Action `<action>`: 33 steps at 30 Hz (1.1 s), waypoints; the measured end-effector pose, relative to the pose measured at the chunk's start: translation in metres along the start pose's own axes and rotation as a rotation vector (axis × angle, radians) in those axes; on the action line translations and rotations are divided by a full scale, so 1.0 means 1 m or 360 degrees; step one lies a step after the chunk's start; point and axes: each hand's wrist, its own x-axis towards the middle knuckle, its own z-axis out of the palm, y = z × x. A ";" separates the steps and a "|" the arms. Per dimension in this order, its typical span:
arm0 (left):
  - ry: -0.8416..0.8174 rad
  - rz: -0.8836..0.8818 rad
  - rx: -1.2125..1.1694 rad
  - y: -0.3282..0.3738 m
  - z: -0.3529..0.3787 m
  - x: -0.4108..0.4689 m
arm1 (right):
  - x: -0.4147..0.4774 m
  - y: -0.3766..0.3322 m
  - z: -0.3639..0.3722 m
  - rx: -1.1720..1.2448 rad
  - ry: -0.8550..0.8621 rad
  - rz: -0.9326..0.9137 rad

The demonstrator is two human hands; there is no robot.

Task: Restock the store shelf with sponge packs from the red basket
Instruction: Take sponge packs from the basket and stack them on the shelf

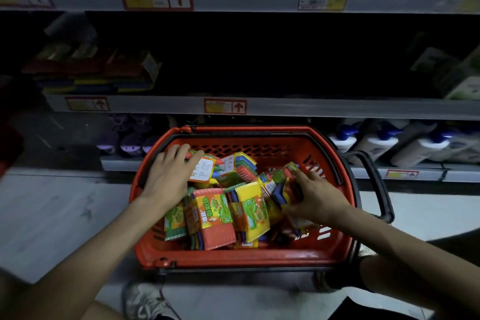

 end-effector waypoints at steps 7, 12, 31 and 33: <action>0.0227 -0.0062 -0.0109 0.002 -0.015 -0.010 | 0.006 0.005 0.007 0.0158 0.0020 0.0007; 0.0368 -0.0003 -0.0201 0.009 -0.028 -0.022 | 0.004 0.007 0.004 0.0252 0.0104 -0.0113; 0.0589 -0.0121 -0.0451 0.008 -0.042 -0.031 | 0.003 -0.005 -0.013 0.0077 0.0847 -0.0195; 0.0589 -0.0127 -0.0437 0.008 -0.039 -0.032 | -0.002 -0.026 0.000 -0.0026 0.0875 -0.0513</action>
